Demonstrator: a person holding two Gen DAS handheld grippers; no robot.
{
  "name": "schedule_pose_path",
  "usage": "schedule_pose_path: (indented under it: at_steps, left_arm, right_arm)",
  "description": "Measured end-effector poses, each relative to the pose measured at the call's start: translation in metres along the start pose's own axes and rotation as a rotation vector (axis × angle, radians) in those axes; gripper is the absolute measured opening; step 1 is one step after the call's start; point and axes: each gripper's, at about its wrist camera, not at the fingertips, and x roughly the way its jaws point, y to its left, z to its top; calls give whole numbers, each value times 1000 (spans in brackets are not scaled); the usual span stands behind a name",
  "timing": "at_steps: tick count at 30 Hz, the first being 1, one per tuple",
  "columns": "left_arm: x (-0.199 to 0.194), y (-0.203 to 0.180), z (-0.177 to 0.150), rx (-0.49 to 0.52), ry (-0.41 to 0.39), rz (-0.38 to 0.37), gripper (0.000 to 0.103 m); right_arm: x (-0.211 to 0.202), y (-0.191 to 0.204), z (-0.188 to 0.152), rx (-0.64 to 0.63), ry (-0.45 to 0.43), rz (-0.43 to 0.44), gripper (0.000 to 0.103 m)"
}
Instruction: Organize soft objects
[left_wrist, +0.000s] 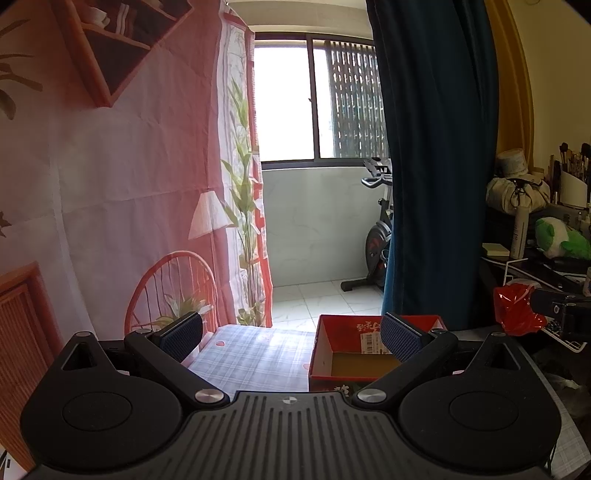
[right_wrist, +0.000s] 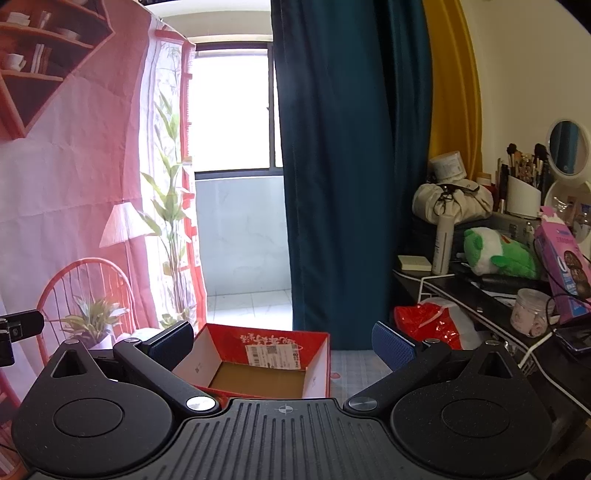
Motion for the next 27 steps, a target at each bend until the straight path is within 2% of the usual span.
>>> schedule_pose_path:
  at_steps: [27]
  left_arm:
    - [4,1,-1,5,6,-7,103]
  right_arm:
    - [0,-3,-1,3,4,-1,103]
